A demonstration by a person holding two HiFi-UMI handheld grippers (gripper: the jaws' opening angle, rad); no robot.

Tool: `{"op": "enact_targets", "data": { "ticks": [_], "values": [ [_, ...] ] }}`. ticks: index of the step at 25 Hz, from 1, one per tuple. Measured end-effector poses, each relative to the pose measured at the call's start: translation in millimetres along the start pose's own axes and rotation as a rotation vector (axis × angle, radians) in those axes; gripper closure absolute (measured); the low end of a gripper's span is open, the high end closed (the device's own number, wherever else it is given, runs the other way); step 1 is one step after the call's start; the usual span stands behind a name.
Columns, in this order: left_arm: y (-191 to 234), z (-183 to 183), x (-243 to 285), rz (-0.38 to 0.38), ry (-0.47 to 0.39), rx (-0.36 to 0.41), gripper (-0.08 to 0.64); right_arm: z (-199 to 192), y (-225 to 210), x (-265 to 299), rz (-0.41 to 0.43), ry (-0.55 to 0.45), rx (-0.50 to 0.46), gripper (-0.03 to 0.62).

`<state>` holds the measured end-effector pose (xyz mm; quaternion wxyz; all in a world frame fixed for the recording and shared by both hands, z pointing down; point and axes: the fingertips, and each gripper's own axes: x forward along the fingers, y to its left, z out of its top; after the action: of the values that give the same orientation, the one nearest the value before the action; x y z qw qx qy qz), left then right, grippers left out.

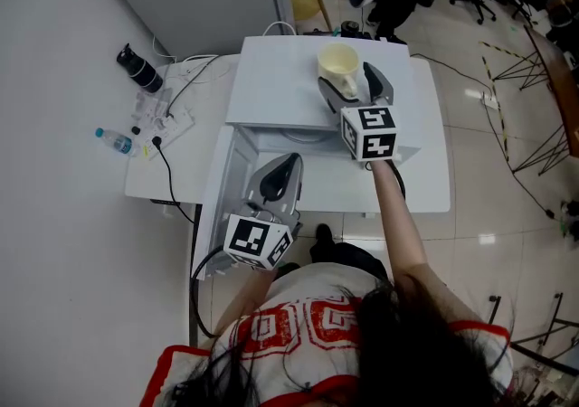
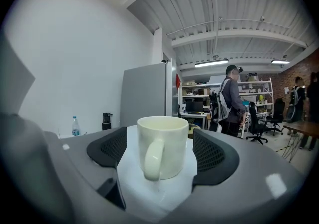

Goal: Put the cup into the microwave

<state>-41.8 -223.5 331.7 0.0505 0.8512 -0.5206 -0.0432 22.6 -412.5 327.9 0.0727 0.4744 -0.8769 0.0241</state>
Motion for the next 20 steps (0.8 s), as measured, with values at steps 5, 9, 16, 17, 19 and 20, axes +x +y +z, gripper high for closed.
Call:
{"op": "enact_targets", "data": {
  "ticks": [5,9,16,17,19,20],
  "values": [
    [9.1,-1.1,5.6,0.015,0.003,-0.004,0.571,5.2,3.1,13.3,0.023,0.004,-0.007,0.176],
    [12.0,-1.9,9.9,0.016,0.008,-0.002,0.571,5.8,-0.8,22.5,0.025,0.012,0.015,0.164],
    [19.0,-1.4,14.3,0.021,0.006,-0.007,0.571,2.9,-1.1,33.7,0.036,0.049,0.027,0.147],
    [20.0,-1.0,15.4,0.021,0.005,-0.007,0.571,3.0,-1.0,35.3,0.037,0.052,0.031,0.142],
    [21.2,-0.3,17.6,0.021,0.007,-0.008,0.571,2.4,-1.7,38.2,0.039,0.062,0.05,0.137],
    [21.4,-0.3,18.4,0.02,0.008,-0.009,0.571,1.5,-2.3,39.6,0.042,0.07,0.063,0.137]
  ]
}}
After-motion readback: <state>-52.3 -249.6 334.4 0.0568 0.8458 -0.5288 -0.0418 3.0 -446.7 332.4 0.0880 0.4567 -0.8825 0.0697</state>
